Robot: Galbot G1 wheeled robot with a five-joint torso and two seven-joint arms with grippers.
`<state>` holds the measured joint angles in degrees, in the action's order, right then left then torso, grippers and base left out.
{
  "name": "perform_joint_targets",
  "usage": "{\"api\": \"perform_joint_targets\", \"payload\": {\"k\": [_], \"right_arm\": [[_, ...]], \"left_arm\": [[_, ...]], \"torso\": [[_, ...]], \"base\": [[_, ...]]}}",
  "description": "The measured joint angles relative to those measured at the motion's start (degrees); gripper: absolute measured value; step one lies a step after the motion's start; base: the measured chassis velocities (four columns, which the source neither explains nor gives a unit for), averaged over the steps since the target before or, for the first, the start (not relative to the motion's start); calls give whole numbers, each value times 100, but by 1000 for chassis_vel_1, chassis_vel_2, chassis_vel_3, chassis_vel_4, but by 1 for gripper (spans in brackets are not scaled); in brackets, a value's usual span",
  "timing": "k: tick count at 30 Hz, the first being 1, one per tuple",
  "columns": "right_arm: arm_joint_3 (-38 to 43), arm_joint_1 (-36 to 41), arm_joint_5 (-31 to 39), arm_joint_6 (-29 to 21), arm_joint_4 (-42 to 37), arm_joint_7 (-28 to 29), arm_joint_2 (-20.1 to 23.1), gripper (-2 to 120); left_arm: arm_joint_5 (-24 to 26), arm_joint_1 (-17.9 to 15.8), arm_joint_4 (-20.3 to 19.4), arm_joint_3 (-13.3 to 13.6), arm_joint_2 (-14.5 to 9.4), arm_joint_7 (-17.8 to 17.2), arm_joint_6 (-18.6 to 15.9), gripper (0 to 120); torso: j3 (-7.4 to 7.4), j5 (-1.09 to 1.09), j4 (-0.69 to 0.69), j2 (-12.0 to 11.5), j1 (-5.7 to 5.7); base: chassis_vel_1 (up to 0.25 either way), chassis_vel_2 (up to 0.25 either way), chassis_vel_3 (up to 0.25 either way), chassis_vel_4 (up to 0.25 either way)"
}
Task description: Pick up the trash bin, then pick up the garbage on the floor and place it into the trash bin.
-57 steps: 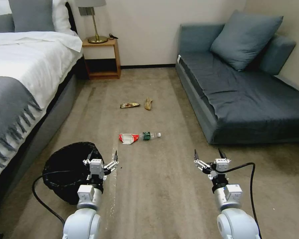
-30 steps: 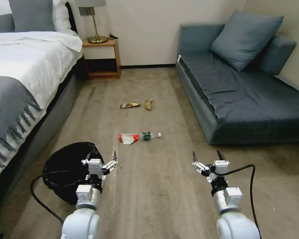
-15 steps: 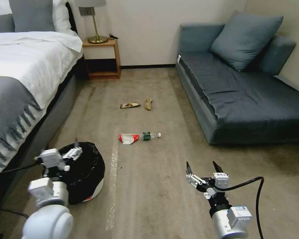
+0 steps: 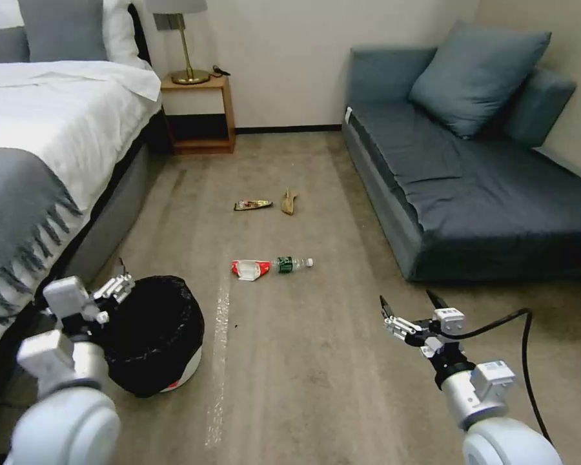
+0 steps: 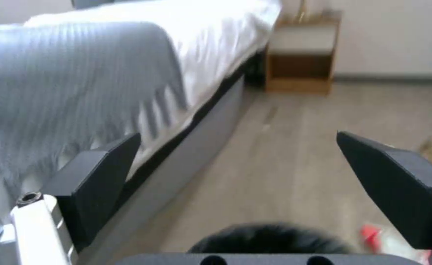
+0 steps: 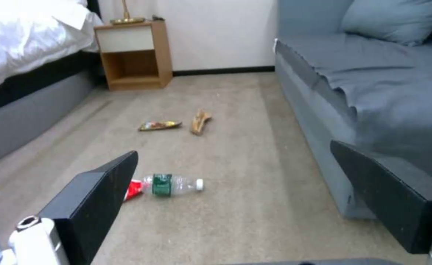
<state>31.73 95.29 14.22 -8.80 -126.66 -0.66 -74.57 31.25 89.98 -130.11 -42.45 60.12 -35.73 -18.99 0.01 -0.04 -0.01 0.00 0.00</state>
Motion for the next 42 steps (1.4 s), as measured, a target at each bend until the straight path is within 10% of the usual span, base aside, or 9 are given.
{"api": "perform_joint_targets", "payload": {"k": [17,28,42], "right_arm": [[37,-3,-153,158,73,-39,-50,100],[23,-150,-86,173,133,-102,9,100],[205,-76,-9,136,80,-121,38,100]], "left_arm": [[2214,230,616,-557,-604,-759,-1242,100],[3944,-258,1306,-623,-308,-1030,-2169,100],[4179,-944,2298,-351,-36,-1073,-2347,100]], "torso": [[0,3,2,0,-1],[0,5,1,0,0],[-1,4,1,0,0]], "base": [[0,0,0,0],[0,0,0,0],[0,0,0,0]]}}
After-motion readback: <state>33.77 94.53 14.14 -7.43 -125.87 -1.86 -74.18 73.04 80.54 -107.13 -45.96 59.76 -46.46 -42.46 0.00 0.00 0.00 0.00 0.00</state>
